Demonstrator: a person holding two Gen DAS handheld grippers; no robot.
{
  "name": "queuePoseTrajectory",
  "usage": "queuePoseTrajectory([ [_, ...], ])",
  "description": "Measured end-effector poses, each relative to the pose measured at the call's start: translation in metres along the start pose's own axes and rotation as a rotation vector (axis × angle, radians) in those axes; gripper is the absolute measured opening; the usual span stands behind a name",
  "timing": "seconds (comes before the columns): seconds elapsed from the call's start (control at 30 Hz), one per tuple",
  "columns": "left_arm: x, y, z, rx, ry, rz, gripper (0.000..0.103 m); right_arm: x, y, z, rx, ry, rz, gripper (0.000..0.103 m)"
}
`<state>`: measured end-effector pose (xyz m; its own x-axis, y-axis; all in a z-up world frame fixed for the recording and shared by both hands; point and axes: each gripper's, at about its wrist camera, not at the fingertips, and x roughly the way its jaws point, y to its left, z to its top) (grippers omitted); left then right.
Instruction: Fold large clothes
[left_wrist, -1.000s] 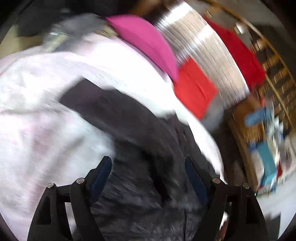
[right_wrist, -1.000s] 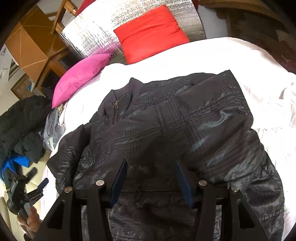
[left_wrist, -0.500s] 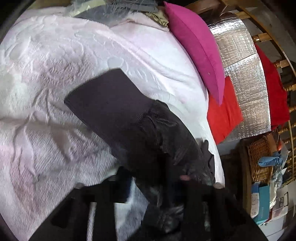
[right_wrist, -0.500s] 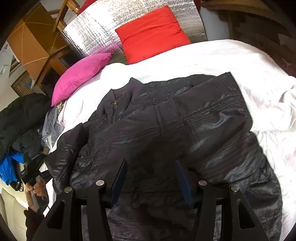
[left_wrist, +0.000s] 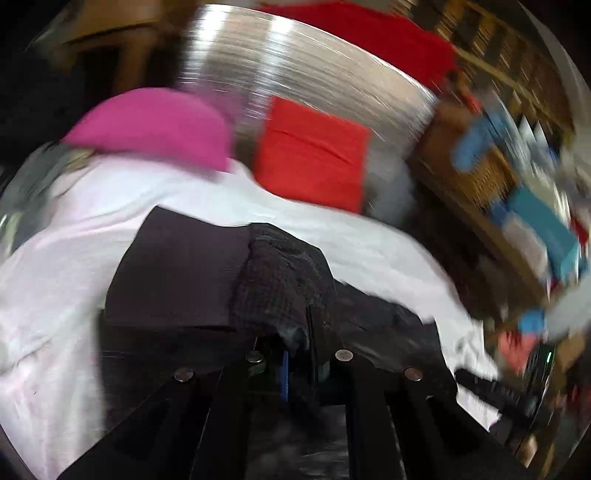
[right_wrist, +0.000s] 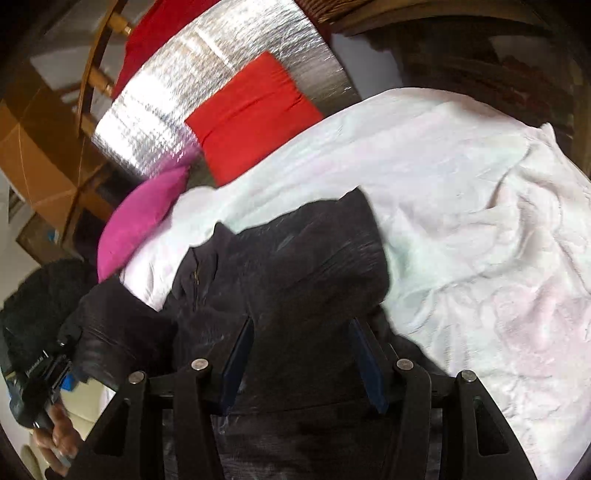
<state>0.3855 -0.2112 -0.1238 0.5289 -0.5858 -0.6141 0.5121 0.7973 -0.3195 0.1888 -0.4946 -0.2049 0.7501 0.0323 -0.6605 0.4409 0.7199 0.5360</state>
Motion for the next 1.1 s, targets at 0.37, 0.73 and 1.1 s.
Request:
queuePoseTrajectory([
  [0.37,0.039,-0.094,-0.036,0.222,0.203,-0.056,0.065,-0.007,-0.032,0.017,0.131,0.039,0.155,0.058],
  [0.73,-0.044,0.063,-0.062,-0.017,0.007,0.207,0.079,0.032,0.021,0.002,0.070,0.143,0.263,0.058],
  [1.1,-0.042,0.148,-0.075,-0.112,0.094,0.433,0.077,0.031,0.053,-0.002,0.035,0.049,0.312,0.081],
])
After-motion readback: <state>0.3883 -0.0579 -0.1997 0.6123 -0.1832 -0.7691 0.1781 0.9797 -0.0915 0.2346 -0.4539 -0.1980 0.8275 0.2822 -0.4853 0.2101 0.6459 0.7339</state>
